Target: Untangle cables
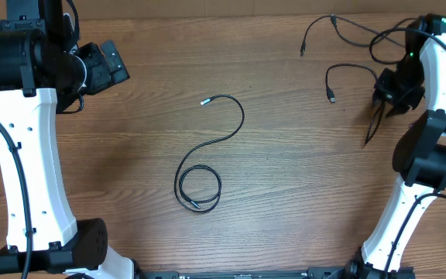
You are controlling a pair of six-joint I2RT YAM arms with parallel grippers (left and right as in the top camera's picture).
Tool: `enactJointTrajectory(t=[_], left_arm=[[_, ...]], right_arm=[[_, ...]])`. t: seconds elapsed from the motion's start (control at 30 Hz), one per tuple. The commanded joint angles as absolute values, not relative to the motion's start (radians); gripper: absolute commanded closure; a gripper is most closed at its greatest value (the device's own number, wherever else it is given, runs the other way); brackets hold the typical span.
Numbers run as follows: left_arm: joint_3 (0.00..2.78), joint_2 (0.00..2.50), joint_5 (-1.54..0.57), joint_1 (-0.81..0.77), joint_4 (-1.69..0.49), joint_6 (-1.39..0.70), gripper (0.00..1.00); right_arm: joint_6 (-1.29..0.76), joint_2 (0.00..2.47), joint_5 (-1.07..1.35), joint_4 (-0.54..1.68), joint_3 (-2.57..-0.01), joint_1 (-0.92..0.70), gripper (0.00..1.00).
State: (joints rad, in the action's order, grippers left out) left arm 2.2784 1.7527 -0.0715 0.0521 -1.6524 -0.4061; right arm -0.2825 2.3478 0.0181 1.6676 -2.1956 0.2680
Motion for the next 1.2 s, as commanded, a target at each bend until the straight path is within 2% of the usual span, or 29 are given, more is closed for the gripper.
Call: enactJointTrajectory(t=[0.0, 0.07, 0.2, 0.4, 0.63, 0.87, 1.17], left_arm=[[2.285, 1.754, -0.067, 0.046, -1.648, -0.369, 0.00], [2.285, 1.754, -0.067, 0.045, -1.648, -0.369, 0.00], [2.285, 1.754, -0.067, 0.046, -1.648, -0.369, 0.00], [2.285, 1.754, -0.068, 0.045, -1.652, -0.369, 0.00], [2.285, 1.754, -0.068, 0.045, -1.657, -0.369, 0.00], [2.285, 1.754, -0.068, 0.045, -1.658, -0.369, 0.00], [2.285, 1.754, -0.068, 0.045, -1.671, -0.369, 0.00]], right_arm=[[-0.280, 2.327, 0.009, 1.648, -2.161, 0.270, 0.67], [-0.280, 2.327, 0.009, 1.628, -2.146, 0.269, 0.71], [-0.292, 2.327, 0.022, 1.577, -2.146, 0.268, 0.87], [-0.393, 2.327, 0.062, 1.483, -2.146, 0.269, 0.96], [-0.402, 2.328, 0.062, 1.371, -2.146, 0.256, 0.96], [-0.510, 2.334, 0.062, 1.254, -2.140, 0.253, 0.96], [-0.532, 2.334, 0.062, 1.113, -2.039, 0.248, 0.96]])
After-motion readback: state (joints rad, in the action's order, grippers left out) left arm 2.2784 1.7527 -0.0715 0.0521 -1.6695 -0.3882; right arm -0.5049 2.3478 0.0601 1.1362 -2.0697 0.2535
